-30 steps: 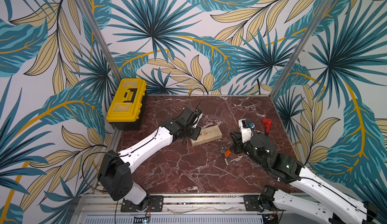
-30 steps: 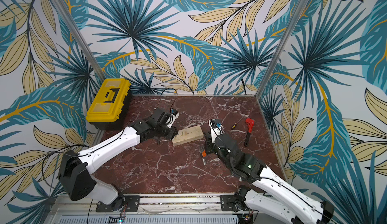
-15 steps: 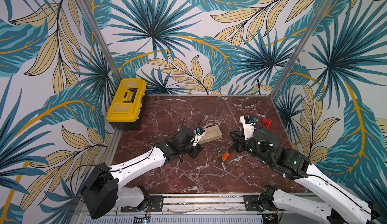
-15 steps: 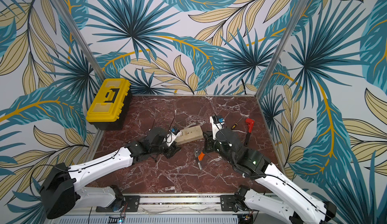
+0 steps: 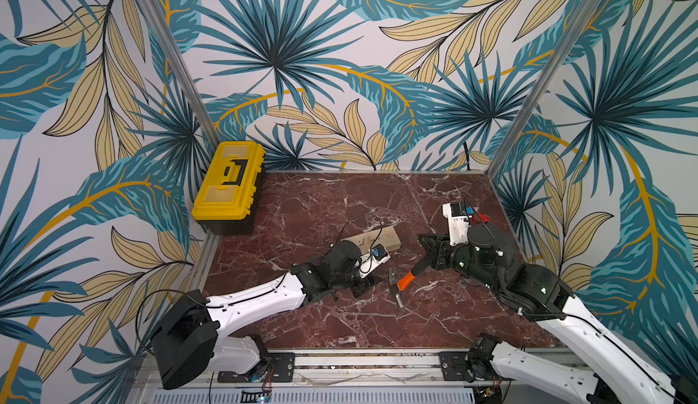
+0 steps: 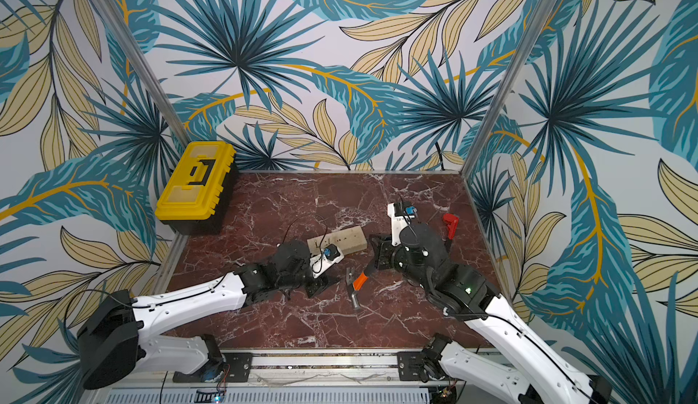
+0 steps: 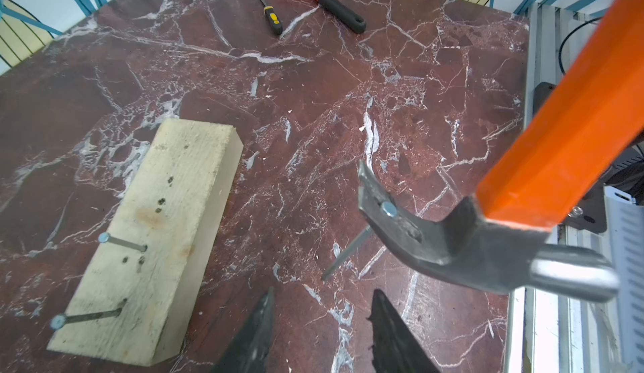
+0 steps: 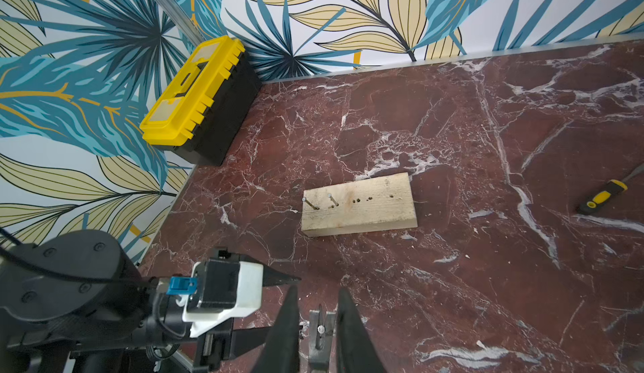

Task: Use a claw hammer to pull out a nail
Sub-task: Pick up the nail with the hammer.

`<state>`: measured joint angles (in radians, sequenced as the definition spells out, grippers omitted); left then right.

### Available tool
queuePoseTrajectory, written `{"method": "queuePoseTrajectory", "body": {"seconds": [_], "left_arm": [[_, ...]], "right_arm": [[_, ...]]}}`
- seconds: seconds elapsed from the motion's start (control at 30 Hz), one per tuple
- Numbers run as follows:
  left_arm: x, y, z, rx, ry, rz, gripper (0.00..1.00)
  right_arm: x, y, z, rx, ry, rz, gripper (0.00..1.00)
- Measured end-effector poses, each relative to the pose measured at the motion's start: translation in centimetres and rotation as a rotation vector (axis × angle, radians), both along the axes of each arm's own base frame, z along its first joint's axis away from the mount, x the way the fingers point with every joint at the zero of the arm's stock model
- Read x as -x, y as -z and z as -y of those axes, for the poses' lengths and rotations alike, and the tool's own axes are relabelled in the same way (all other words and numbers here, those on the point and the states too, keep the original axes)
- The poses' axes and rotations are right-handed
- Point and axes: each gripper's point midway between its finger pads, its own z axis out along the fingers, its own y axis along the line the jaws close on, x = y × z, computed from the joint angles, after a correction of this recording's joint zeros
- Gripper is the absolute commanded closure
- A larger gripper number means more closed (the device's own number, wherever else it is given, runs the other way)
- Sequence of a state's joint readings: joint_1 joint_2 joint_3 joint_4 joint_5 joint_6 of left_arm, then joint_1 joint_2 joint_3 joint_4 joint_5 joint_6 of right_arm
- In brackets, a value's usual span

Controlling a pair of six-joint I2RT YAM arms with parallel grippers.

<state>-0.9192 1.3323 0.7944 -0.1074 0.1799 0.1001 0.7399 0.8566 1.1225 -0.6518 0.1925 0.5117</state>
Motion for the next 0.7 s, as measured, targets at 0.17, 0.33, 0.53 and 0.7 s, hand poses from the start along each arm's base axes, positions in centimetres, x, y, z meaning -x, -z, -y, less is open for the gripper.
{"method": "queuePoseTrajectory", "body": {"seconds": [0.17, 0.33, 0.53, 0.7], "left_arm": [[0.2, 1.4, -0.1, -0.032, 0.019, -0.001, 0.54], [0.1, 2.1, 0.1, -0.048, 0.031, 0.007, 0.57], [-0.2, 3.0, 0.5, -0.068, 0.042, 0.010, 0.69], [-0.3, 3.0, 0.5, -0.072, 0.049, 0.017, 0.88]], "right_arm": [[0.1, -0.1, -0.1, -0.025, -0.006, -0.017, 1.00], [0.1, -0.2, -0.1, -0.046, -0.011, -0.027, 1.00], [0.1, -0.3, -0.1, -0.066, -0.013, -0.039, 1.00], [0.0, -0.3, 0.0, -0.074, -0.009, -0.047, 1.00]]}}
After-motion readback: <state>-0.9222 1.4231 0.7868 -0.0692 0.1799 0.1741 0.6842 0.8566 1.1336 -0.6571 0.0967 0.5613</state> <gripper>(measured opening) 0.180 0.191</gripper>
